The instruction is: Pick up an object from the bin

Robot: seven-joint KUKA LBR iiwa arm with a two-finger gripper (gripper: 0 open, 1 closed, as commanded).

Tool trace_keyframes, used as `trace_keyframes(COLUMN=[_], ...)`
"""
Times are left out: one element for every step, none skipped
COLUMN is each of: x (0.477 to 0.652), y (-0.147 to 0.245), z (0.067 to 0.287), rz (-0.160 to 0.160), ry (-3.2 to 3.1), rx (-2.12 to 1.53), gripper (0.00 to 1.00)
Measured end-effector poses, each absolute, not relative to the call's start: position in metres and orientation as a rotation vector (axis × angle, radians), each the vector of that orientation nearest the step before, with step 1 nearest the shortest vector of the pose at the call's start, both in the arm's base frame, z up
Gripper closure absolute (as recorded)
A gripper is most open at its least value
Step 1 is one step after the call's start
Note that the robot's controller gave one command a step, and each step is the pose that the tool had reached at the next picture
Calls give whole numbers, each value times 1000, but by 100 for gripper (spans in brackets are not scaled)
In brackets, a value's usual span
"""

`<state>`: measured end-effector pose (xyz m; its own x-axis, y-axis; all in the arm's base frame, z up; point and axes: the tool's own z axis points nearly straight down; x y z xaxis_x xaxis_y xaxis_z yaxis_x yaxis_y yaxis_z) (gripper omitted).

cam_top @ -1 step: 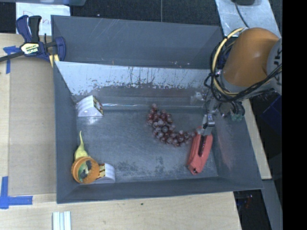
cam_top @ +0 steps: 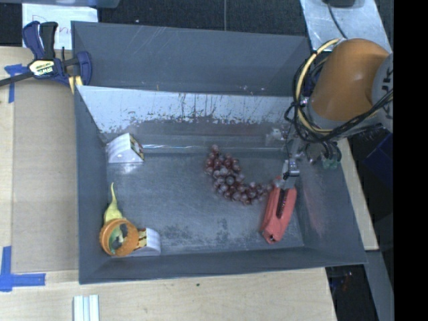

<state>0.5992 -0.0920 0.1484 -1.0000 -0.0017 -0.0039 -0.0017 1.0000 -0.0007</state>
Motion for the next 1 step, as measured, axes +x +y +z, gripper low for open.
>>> trace_keyframes(x=[584], y=[-58], z=[120], rz=[-1], ry=[3133], rx=[94], gripper=[0])
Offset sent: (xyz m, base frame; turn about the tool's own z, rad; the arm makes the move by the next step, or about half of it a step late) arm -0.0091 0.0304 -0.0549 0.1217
